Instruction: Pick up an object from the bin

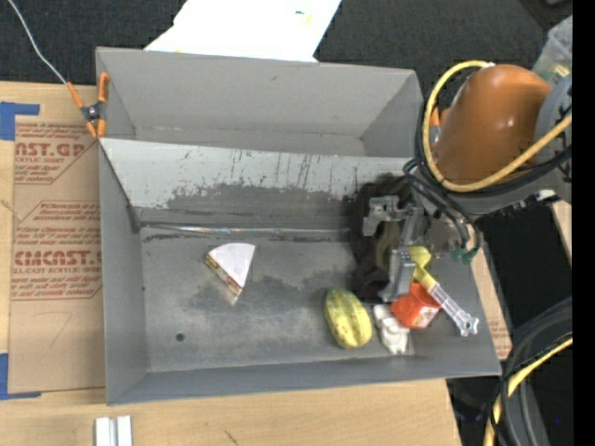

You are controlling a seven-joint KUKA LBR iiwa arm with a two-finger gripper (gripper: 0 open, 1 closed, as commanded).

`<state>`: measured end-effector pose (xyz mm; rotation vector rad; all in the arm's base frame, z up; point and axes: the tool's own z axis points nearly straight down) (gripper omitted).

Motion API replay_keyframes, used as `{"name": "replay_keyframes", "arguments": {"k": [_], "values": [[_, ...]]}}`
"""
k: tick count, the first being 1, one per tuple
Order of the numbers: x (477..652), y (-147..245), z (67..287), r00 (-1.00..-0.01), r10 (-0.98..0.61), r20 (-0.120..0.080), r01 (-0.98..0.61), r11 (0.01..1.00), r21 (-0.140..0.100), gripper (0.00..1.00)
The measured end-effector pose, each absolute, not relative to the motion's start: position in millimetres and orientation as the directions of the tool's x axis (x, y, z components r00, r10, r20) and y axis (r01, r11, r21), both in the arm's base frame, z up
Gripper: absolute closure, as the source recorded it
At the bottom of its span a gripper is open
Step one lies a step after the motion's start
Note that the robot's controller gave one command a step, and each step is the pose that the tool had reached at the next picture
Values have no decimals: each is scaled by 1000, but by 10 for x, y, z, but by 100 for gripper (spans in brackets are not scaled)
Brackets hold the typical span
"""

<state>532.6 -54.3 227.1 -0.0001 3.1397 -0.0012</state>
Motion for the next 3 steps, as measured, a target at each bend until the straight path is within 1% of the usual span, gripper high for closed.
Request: {"name": "replay_keyframes", "arguments": {"k": [1, 2, 3], "values": [[5608, -865, 1276, -990, -140, -2, -140, 990, -1, 0], [5205, -1021, 1509, -966, 260, 0, 260, 966, 1, 0], [5677, -943, 1412, -968, -251, -4, -251, 968, -2, 0]]}}
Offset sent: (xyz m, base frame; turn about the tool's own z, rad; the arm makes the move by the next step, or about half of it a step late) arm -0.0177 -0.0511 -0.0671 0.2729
